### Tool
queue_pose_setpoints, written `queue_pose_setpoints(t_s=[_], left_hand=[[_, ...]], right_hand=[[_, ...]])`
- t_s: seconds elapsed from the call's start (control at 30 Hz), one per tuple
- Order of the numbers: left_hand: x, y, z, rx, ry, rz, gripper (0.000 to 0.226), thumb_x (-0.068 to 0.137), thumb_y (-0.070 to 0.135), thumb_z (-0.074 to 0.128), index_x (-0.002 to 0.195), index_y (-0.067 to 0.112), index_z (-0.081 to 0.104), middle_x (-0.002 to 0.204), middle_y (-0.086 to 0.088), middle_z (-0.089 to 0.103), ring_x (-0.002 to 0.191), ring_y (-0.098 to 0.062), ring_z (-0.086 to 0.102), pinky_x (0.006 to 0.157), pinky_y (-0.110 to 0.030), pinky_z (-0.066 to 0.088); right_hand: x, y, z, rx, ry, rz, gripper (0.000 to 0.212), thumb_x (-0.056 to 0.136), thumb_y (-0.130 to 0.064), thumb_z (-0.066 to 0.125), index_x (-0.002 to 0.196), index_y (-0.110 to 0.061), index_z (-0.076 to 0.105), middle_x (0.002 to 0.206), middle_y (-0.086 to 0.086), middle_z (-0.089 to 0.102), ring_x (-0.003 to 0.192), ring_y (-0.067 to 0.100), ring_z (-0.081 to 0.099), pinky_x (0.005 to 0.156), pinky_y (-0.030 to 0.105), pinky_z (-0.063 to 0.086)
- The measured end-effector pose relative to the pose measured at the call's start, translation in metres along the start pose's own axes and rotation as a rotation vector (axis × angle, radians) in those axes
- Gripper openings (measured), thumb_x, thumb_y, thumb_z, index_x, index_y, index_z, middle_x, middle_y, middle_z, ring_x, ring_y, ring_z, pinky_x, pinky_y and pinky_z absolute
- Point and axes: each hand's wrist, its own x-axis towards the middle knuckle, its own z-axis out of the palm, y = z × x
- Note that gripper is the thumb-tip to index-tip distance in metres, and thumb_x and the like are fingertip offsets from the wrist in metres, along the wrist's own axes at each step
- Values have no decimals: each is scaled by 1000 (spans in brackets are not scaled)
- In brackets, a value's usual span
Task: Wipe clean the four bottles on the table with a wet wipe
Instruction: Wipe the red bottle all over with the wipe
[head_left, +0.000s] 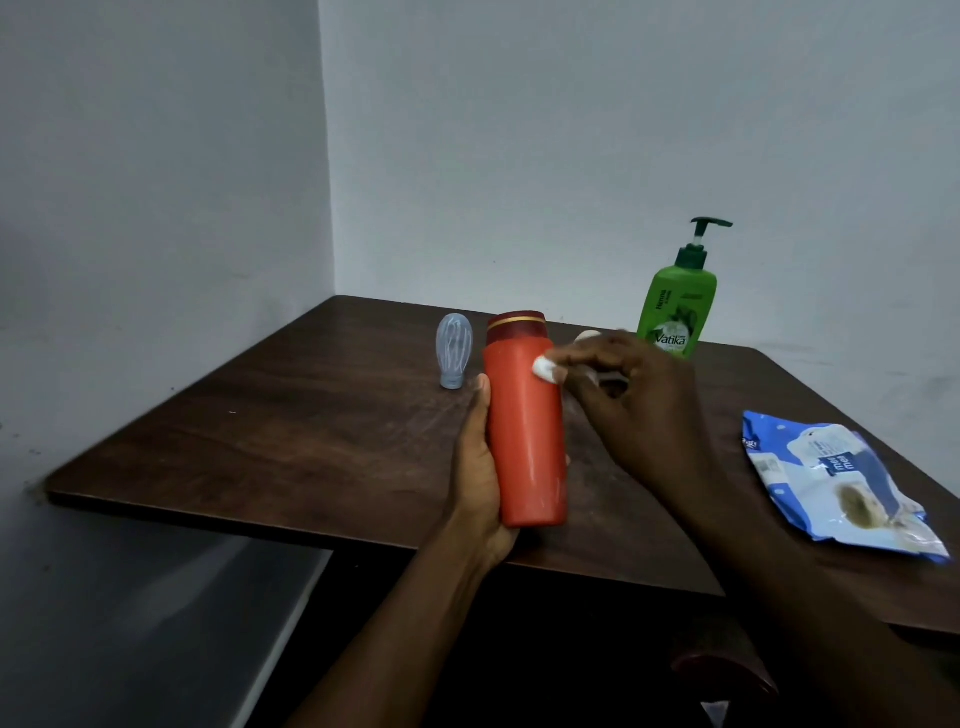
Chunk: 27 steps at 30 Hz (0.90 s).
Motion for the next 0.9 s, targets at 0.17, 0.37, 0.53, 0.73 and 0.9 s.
queue_pose_setpoints(t_s=[0.17,0.37,0.53,0.73,0.9], left_hand=[[-1,0,0,-17,-1,8,63,95,62,45,121,8,62,93,-16,73,65,-23,68,55,-30,56],[1,0,-2,-109,16,-25,60,94,63,42,110,12,69,90,-13,74,75,-24,68,69,-36,52],[3,1,-5,-158,-24,-75,68,93,66,43,107,3,66,86,-14,69,69,-23,65,67,-34,52],[3,2,-6,-90,-14,-32,66,96,63,39,105,5,67,89,-13,71,63,-22,62,58,-30,51],[6,1,-6,-110,-9,-37,67,95,63,40,115,5,65,93,-14,71,75,-22,65,70,-35,53]], right_hand=[[23,12,12,-91,-27,-33,12,90,-23,74,101,-21,79,90,-5,68,85,8,65,74,34,56],[-23,5,12,-148,-97,-111,15,91,-22,74,105,-20,78,90,-4,64,82,-3,59,73,11,43],[-72,-5,3,-63,-133,-99,23,86,-9,74,106,-19,78,100,-6,67,96,-2,62,83,9,45],[-98,-9,-3,-40,-132,-45,25,86,-17,71,106,-31,77,105,-13,68,99,-2,65,82,10,48],[-72,-4,-4,67,-94,117,17,85,-29,76,100,-33,79,98,-14,70,94,3,68,76,21,54]])
